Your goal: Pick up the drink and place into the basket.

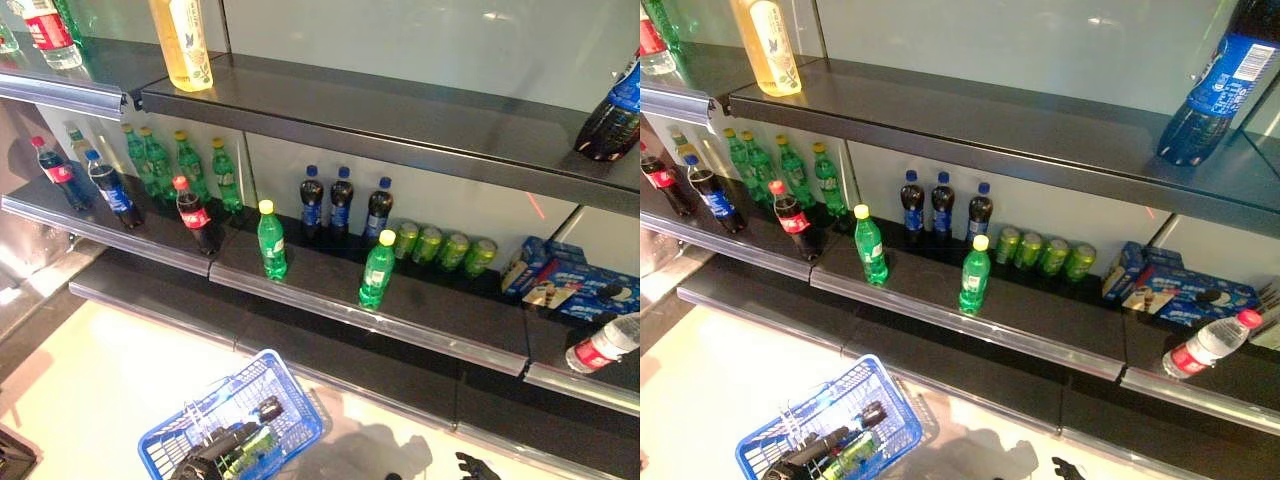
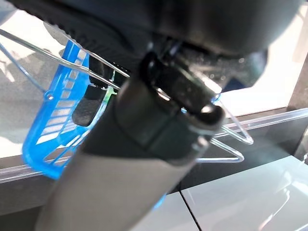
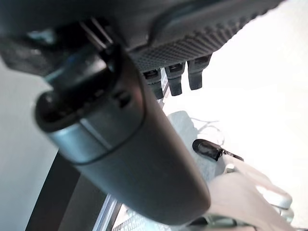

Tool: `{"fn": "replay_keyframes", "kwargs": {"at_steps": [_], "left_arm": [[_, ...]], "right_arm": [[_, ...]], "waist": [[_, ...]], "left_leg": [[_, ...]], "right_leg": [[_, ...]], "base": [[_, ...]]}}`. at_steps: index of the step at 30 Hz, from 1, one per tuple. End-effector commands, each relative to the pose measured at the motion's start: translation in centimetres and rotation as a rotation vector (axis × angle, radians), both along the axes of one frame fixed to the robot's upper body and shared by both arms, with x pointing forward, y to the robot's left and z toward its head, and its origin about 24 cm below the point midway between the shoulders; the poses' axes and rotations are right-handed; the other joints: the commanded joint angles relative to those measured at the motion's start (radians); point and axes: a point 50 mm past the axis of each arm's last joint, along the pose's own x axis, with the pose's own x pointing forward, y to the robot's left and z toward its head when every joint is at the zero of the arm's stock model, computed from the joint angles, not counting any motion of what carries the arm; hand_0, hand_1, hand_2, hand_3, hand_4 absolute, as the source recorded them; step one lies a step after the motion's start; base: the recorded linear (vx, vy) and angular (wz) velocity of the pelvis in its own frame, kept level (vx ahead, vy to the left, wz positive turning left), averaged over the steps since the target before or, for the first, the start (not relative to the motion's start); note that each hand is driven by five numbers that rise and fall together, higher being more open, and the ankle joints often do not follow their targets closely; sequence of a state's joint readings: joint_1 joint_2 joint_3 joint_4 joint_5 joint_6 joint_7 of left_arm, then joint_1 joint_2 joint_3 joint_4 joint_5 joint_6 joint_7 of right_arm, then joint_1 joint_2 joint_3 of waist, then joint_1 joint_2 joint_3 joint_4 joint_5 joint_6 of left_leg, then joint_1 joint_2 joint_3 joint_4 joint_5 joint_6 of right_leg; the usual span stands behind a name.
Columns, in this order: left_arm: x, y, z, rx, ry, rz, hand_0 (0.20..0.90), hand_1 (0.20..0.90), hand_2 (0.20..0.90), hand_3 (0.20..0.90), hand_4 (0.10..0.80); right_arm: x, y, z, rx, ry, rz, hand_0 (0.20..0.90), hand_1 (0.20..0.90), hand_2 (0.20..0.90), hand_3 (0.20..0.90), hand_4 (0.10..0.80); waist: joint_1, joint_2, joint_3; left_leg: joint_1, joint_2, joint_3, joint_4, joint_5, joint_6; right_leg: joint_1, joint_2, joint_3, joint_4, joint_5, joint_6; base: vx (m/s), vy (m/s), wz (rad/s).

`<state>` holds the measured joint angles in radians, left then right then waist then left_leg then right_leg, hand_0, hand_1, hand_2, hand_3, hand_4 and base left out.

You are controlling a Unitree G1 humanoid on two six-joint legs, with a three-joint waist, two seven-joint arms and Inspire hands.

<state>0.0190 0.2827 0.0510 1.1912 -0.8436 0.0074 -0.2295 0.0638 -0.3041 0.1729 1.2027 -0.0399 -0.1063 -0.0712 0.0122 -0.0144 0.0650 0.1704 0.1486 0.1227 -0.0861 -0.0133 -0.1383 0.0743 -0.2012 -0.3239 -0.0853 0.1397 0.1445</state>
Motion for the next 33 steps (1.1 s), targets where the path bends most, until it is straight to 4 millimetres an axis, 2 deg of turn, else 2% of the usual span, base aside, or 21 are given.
{"fn": "replay_keyframes", "kwargs": {"at_steps": [1,7,12,15,21,24,26,29,33], "left_arm": [[4.0,0.5,1.7,0.005,-0.211,-0.034,0.300,0.300,0.300,0.200,0.100],[4.0,1.1,1.8,0.031,-0.205,-0.030,0.300,0.300,0.300,0.200,0.100],[4.6,1.2,2.2,0.022,-0.243,-0.024,0.300,0.300,0.300,0.200,0.100],[8.1,-0.7,3.2,-0.008,-0.328,-0.068,0.300,0.300,0.300,0.200,0.100],[12.9,-2.6,5.6,-0.040,-0.475,-0.125,0.300,0.300,0.300,0.200,0.100],[14.3,-3.1,6.5,-0.046,-0.529,-0.118,0.300,0.300,0.300,0.200,0.100],[14.6,-3.0,6.7,-0.045,-0.537,-0.117,0.300,0.300,0.300,0.200,0.100],[15.0,-3.1,7.0,-0.044,-0.545,-0.130,0.300,0.300,0.300,0.200,0.100],[15.3,-3.4,7.1,-0.046,-0.559,-0.130,0.300,0.300,0.300,0.200,0.100]], "right_arm": [[2.6,-1.7,1.1,-0.047,-0.084,-0.034,0.900,0.900,0.900,0.900,0.800],[3.0,-1.5,1.0,-0.040,-0.064,-0.012,0.900,0.900,0.900,0.900,0.800],[3.0,-1.6,1.0,-0.055,-0.032,0.026,0.900,0.900,0.900,0.900,0.800],[5.1,-2.1,1.8,-0.101,-0.076,0.040,0.900,0.900,0.900,0.900,0.800],[10.7,-2.5,4.5,-0.125,-0.295,0.017,0.900,0.900,0.900,0.900,0.800],[13.1,-2.4,5.9,-0.129,-0.394,0.019,0.900,0.900,0.900,0.900,0.800],[13.7,-2.5,6.4,-0.123,-0.426,0.013,0.900,0.900,0.900,0.900,0.800],[14.6,-2.4,7.1,-0.117,-0.486,0.011,0.900,0.900,0.900,0.900,0.800],[17.5,-1.4,9.2,-0.089,-0.647,0.039,0.900,0.900,0.900,0.900,0.800]], "waist": [[0.015,-0.002,0.006],[0.016,0.006,0.004],[0.013,0.008,0.022],[0.027,0.017,0.074],[0.032,0.017,0.195],[0.035,0.018,0.251],[0.037,0.020,0.263],[0.043,0.022,0.278],[0.049,0.024,0.285]], "left_leg": [[-0.043,-0.095,-0.004,-0.001,0.001,0.091],[-0.040,-0.092,0.002,-0.001,-0.002,0.090],[-0.067,-0.076,0.021,-0.001,0.015,0.074],[-0.181,-0.075,0.004,-0.001,0.056,0.065],[-0.307,-0.078,-0.027,0.002,0.108,0.061],[-0.395,-0.089,-0.046,0.122,0.096,0.060],[-0.440,-0.090,-0.055,0.195,0.080,0.056],[-0.504,-0.093,-0.066,0.298,0.045,0.059],[-0.563,-0.100,-0.071,0.402,-0.005,0.072]], "right_leg": [[0.038,0.002,0.092,0.098,-0.107,0.024],[0.041,0.002,0.087,0.085,-0.105,0.026],[0.021,0.018,0.081,0.054,-0.092,0.019],[-0.072,0.040,0.071,0.044,-0.073,0.003],[-0.207,0.062,0.092,0.080,-0.067,-0.021],[-0.281,0.056,0.095,0.173,-0.092,-0.036],[-0.311,0.048,0.088,0.229,-0.115,-0.042],[-0.362,0.023,0.082,0.312,-0.144,-0.045],[-0.427,-0.013,0.084,0.401,-0.166,-0.044]], "base": [[-0.004,-0.015,0.32],[0.036,-0.024,0.09],[0.065,-0.027,0.08],[-0.317,-0.022,0.09],[-0.311,-0.031,0.29],[-0.275,-0.016,0.18],[-0.153,-0.031,0.32],[-0.111,-0.019,0.17],[-0.087,0.028,0.09]]}}
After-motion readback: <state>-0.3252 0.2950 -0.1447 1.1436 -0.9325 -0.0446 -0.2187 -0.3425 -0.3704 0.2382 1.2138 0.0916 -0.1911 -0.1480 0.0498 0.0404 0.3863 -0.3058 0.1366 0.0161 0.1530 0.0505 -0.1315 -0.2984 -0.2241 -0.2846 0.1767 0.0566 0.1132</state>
